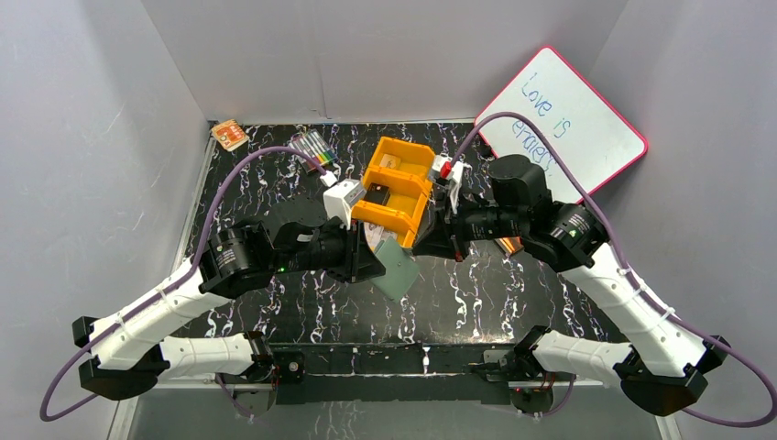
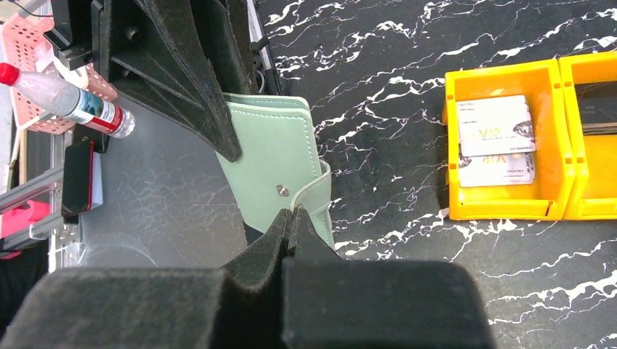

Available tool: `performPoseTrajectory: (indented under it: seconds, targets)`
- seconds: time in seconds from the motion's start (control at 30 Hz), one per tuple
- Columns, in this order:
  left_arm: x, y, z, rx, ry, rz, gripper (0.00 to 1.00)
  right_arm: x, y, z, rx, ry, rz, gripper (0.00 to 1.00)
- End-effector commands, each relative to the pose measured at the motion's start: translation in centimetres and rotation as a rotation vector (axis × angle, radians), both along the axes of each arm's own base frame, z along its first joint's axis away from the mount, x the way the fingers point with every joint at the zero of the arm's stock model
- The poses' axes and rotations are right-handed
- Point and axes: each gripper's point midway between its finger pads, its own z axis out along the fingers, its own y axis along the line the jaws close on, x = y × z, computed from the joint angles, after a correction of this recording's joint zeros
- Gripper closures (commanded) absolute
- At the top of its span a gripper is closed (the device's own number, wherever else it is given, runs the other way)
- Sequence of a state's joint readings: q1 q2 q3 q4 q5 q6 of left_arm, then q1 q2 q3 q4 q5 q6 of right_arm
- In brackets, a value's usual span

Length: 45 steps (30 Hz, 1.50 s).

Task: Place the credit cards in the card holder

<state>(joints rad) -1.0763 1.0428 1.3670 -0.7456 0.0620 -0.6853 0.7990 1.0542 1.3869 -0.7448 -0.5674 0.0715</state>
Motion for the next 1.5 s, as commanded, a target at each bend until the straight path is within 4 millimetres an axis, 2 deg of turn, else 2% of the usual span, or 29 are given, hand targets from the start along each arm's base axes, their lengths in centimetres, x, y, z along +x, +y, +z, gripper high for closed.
performPoseTrajectory:
  seconds: [0.0, 0.4, 0.83, 1.17, 1.47]
  targets:
    - [0.0, 0.1, 1.4, -0.040, -0.005, 0.014, 1.00, -0.4, 0.7, 1.6, 0.077, -0.041, 0.038, 1.00]
    - [0.1, -0.8, 3.0, -0.100, 0.030, 0.043, 1.00, -0.2, 1.2, 0.7, 0.049, -0.058, 0.041, 1.00]
    - [1.3, -0.4, 4.3, -0.156, 0.053, 0.161, 1.00, -0.2, 1.6, -0.5, 0.004, -0.117, -0.011, 1.00]
    - [1.0, -0.4, 4.4, -0.174, 0.070, 0.159, 1.00, 0.5, 1.2, 0.1, 0.031, -0.140, -0.069, 1.00]
    - [1.0, -0.5, 4.2, -0.174, 0.073, 0.158, 1.00, 0.1, 1.8, 1.3, 0.078, -0.127, -0.055, 1.00]
